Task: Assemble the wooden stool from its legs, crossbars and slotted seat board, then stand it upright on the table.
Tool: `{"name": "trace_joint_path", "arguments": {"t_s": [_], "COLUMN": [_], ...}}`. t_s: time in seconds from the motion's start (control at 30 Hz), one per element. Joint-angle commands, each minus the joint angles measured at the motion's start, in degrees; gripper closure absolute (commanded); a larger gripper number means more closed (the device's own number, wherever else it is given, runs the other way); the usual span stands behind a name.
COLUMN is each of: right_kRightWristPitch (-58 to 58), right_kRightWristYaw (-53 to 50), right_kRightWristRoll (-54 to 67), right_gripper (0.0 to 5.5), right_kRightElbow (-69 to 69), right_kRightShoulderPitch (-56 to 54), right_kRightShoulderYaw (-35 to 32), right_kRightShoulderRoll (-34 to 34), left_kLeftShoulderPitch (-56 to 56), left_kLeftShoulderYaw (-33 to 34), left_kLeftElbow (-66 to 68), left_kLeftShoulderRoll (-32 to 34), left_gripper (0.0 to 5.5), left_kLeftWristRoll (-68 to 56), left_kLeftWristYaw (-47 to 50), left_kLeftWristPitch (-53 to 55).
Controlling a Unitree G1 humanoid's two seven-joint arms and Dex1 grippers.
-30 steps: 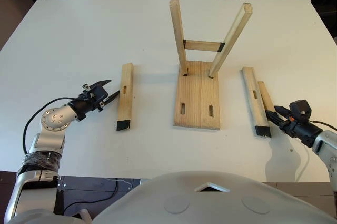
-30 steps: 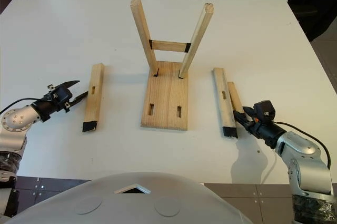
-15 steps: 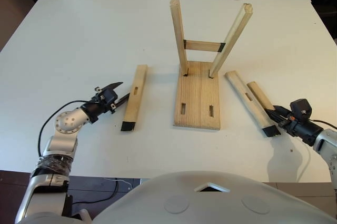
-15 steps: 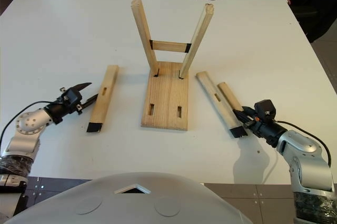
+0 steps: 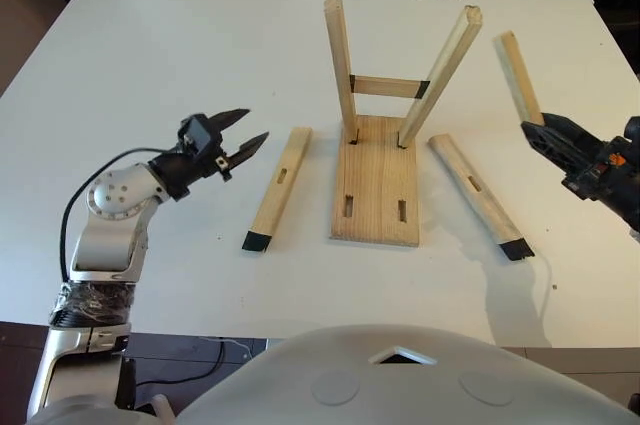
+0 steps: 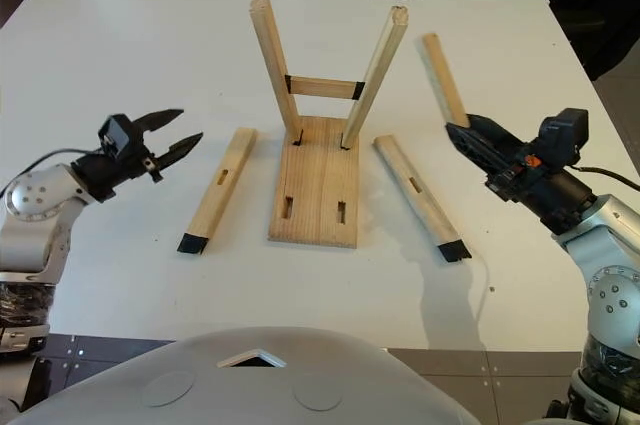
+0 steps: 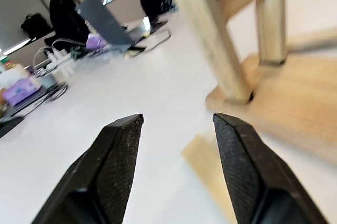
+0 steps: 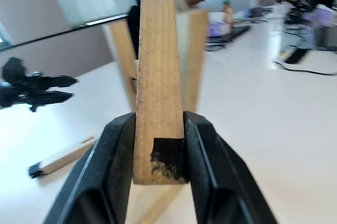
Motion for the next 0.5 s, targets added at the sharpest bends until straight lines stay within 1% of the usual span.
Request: {"name": "trace_joint_path", "arguments": {"t_s": [0.03, 0.13, 0.23, 0.3, 0.37, 0.5], "right_kRightWristPitch": [3.8, 5.4, 7.1, 7.5, 7.8, 7.2], "right_kRightWristYaw": [1.7, 2.1, 1.3, 1.6, 2.1, 4.8], "right_kRightWristRoll": [8.8, 13.5, 17.0, 18.2, 18.6, 15.4], "right_gripper": [4.20, 4.20, 4.20, 4.20, 4.20, 4.20], "right_kRightElbow": [-4.5, -2.5, 0.7, 1.9, 2.4, 2.5], "right_kRightShoulderPitch": [-7.6, -14.7, -21.0, -22.8, -23.8, -23.0], "right_kRightShoulderYaw": [6.8, 11.3, 14.1, 15.4, 17.0, 20.2], "right_kRightShoulderRoll": [-1.9, -1.4, -1.0, -0.7, -0.2, 0.1], "left_kLeftShoulderPitch": [-7.4, -13.5, -17.9, -20.5, -20.9, -21.8], "left_kLeftShoulderYaw": [-3.6, -4.2, -3.1, -1.8, -0.4, 0.8], "left_kLeftElbow": [-11.2, -10.4, -8.9, -8.1, -8.9, -9.7], "left_kLeftShoulderRoll": [-0.4, -3.0, -5.3, -7.2, -7.7, -8.9], "left_gripper": [3.03, 3.03, 3.03, 3.03, 3.03, 3.03], "left_kLeftWristRoll": [-15.1, -25.0, -32.1, -38.4, -43.6, -48.5], "left_kLeftWristYaw": [-1.9, -0.6, -0.2, 0.3, -0.2, 0.5], "left_kLeftWristPitch": [15.0, 23.6, 28.5, 31.1, 33.0, 34.8]}}
